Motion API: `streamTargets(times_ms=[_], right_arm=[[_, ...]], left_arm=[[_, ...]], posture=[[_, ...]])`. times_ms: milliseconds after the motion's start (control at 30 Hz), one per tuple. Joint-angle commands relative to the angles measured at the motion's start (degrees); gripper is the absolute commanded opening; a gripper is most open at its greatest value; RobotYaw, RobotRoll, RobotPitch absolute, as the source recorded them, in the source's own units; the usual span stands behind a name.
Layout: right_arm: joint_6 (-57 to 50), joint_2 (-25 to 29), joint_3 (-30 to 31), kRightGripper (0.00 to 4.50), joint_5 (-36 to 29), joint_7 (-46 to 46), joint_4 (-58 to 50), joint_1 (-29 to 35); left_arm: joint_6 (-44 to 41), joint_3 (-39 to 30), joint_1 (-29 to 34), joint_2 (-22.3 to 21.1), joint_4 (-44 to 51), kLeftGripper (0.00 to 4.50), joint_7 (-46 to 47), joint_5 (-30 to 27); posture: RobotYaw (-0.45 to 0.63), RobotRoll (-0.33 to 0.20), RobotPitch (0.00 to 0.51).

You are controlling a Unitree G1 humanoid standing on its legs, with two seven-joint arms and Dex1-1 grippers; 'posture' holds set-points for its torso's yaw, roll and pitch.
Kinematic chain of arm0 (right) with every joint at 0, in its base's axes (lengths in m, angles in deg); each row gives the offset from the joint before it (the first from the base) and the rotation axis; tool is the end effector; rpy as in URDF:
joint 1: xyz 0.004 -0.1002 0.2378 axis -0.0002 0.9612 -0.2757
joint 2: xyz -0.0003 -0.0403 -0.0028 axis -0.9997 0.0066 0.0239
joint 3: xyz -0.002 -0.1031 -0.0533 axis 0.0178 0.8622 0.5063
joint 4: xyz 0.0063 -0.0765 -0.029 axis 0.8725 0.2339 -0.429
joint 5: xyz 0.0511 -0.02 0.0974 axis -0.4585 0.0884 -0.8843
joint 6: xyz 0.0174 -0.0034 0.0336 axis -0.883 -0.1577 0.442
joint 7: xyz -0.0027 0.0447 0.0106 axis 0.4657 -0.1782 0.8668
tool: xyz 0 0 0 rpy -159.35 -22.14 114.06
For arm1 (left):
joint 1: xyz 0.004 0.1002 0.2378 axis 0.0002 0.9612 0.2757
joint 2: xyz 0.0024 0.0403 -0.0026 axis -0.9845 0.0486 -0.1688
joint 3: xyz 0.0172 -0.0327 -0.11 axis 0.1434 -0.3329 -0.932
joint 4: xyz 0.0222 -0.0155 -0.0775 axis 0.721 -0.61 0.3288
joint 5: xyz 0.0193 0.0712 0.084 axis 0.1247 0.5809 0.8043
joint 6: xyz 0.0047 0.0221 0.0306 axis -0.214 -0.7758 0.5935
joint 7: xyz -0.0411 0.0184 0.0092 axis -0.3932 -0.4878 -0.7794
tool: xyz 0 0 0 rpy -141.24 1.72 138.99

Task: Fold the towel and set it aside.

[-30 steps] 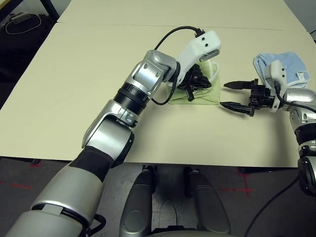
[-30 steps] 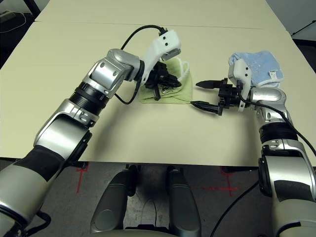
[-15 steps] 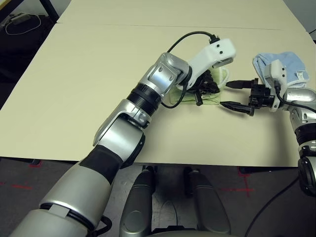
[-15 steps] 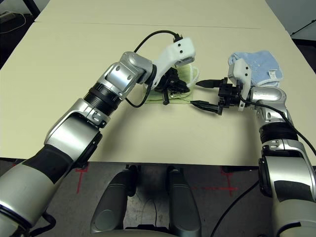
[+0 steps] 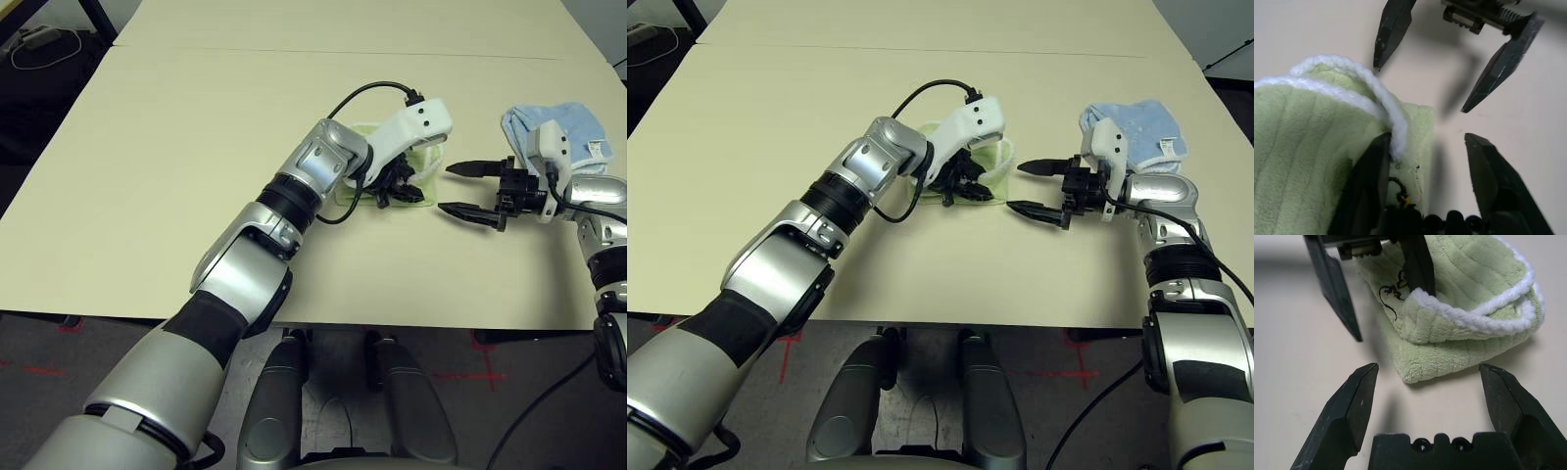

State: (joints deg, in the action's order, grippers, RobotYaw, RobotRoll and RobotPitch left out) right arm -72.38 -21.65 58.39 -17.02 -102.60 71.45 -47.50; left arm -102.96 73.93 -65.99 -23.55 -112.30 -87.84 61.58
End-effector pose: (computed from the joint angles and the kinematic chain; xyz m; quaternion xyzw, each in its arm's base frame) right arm 0.3371 -0.3106 0.1696 -0.1970 0.0047 0.5208 0.8306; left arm 0.3740 0.0239 0.2494 0.2667 0.1477 -0.6311 0.7133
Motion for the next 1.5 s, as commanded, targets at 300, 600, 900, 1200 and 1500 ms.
streamTargets(times_ms=[300, 600, 900, 1200, 1500], right_arm=[[-0.7, 0.4, -1.3, 4.5, -0.6, 0.1, 2.6, -3.2], [-5.5, 1.2, -3.3, 4.11, -2.8, -0.6, 1.2, -5.0], [-4.5, 1.7, -3.0, 0.97, -2.1, -2.5, 2.7, -5.6], [-4.6, 1.3, -2.8, 0.05, -1.6, -3.1, 2.8, -6.6], [-4.4, 1.4, -2.8, 0.0, -1.4, -3.6, 2.8, -7.4]], left_arm=[[-9.7, -8.0, -0.5, -7.5, 18.4, 4.46, -8.3, -11.6], [8.7, -13.5, 8.9, -17.4, 10.7, 4.5, -5.5, -10.9], [10.5, -13.9, 12.8, -20.0, 8.7, 4.5, -4.1, -11.0], [15.6, -13.5, 12.4, -18.8, 5.7, 4.5, -3.8, -10.4], [16.1, -16.7, 11.4, -17.9, 2.1, 2.37, -4.4, -13.1]], posture=[[0.09, 0.0, 0.197], [0.08, 0.0, 0.205], [0.08, 0.0, 0.19], [0.08, 0.0, 0.189], [0.07, 0.0, 0.191]])
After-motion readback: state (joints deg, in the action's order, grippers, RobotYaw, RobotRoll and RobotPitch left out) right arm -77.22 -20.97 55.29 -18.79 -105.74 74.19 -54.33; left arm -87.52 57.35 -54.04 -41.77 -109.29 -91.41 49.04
